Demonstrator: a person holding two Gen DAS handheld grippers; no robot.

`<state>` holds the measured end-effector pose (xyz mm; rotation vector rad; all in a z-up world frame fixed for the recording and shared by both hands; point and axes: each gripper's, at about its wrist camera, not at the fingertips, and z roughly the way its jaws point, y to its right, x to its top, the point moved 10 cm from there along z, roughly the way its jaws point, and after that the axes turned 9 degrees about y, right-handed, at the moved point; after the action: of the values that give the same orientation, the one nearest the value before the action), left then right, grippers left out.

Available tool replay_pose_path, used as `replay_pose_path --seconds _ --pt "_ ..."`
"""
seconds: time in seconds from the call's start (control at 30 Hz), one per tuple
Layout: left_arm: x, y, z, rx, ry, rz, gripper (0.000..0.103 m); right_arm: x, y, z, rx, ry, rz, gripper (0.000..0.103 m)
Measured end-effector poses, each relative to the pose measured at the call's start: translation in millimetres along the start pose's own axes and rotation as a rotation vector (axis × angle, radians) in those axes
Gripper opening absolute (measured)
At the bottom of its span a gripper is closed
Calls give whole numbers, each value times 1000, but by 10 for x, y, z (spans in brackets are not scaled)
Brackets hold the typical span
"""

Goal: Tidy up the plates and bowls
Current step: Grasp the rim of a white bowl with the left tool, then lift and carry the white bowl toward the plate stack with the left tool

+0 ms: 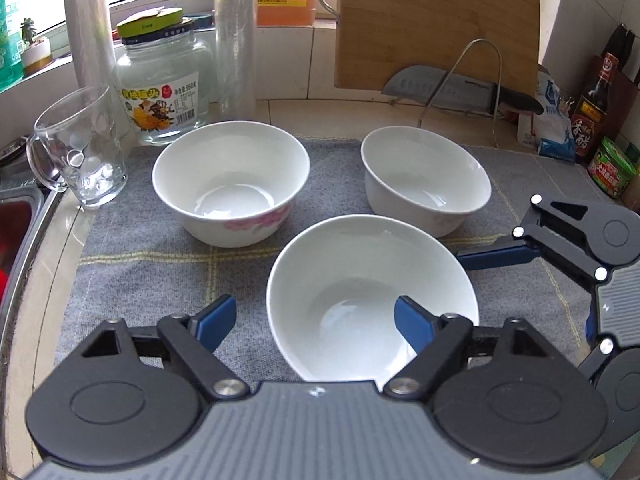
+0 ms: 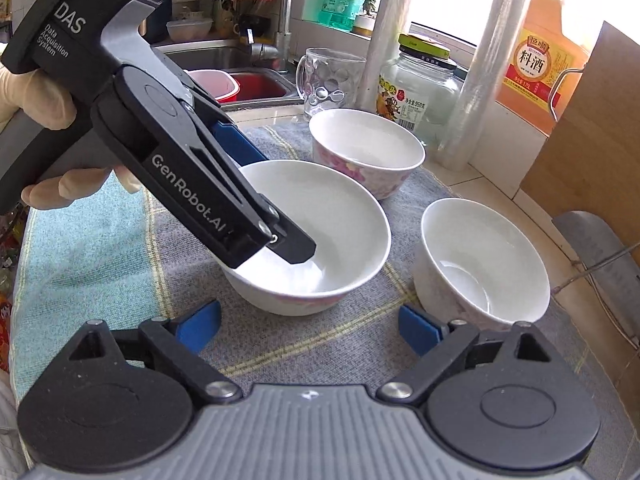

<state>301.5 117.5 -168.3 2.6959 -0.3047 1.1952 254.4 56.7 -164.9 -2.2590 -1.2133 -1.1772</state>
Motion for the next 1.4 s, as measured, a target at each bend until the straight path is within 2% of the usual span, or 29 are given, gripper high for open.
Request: replay_pose_path --seconds 0.23,0.5,0.73,1.03,1.4 --pt "21 50 50 -38 -8 16 79 19 18 51 13 13 14 88" --pt "56 117 56 -75 -8 35 77 121 -47 59 49 40 -11 83" --pt "71 189 4 -74 -12 57 77 116 -41 37 49 26 5 83" --pt "124 484 -186 -111 13 71 77 82 -11 -268 35 22 9 83" --pt "96 1058 -318 -205 19 110 77 -162 61 -797 -18 5 37 83"
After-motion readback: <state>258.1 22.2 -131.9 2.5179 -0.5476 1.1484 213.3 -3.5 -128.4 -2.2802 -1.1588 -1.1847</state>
